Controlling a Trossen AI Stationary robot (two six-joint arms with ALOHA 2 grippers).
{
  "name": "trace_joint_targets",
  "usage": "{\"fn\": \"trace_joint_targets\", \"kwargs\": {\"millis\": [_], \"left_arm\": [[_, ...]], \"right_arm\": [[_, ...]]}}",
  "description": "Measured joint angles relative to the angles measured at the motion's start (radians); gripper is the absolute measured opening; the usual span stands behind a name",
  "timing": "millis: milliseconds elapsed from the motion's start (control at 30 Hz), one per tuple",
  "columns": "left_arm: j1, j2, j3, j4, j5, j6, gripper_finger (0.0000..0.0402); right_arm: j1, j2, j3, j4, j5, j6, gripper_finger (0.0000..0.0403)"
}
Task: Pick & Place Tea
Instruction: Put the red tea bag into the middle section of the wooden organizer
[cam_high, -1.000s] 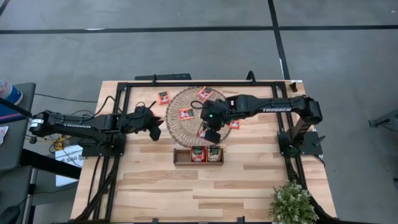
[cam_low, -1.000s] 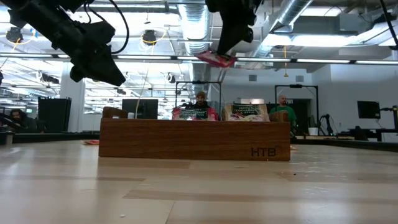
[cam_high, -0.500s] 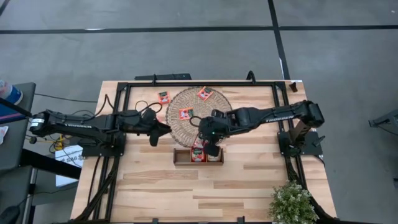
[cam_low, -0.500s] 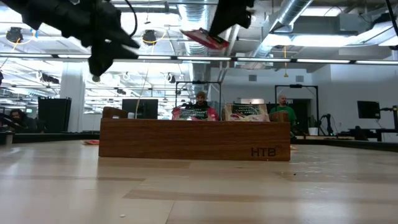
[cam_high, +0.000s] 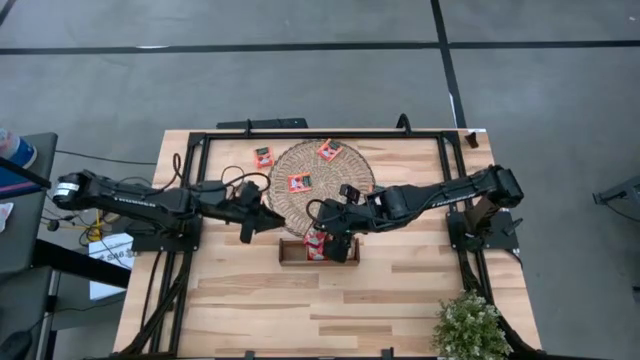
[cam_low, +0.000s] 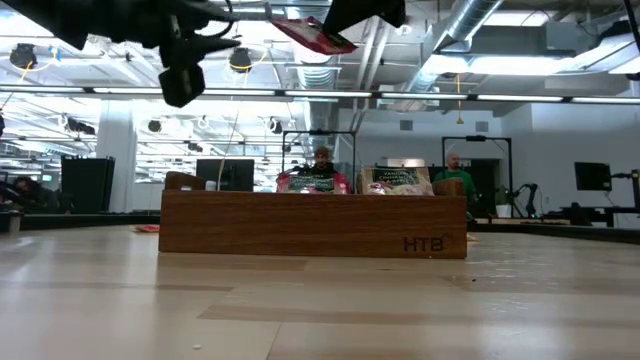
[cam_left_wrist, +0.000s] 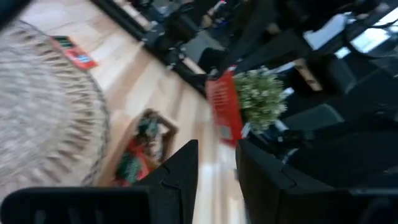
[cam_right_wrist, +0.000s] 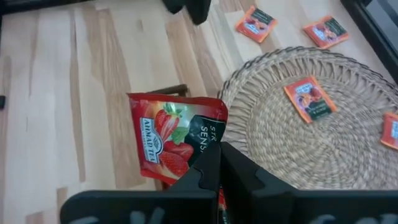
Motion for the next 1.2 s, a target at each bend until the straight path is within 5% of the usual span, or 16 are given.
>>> {"fn": "trace_joint_targets", "kwargs": {"millis": [333,533,800,1200], "left_arm": [[-0.032,0.077,0.000,0.149,-0.001,-0.043,0.0106],[-0.032,0.119,0.001,0.225,-0.001,0.006,0.0156],[-0.031,0.118,0.000,0.185,-0.002,-0.004,0.0216],[-0.032,0.119,0.000,0.167,0.014,-0.010,0.0235]], "right_arm": [[-0.002,0.001,0.000,0.057,0.001,0.028,0.0000],[-0.003,0.057,-0.001,0.082,-0.030,0.026,0.0000],[-0.002,0.097,0.005,0.098,-0.060,0.028,0.0000],[-0.004,0.097,0.086,0.095,-0.059,0.022,0.0000]]}}
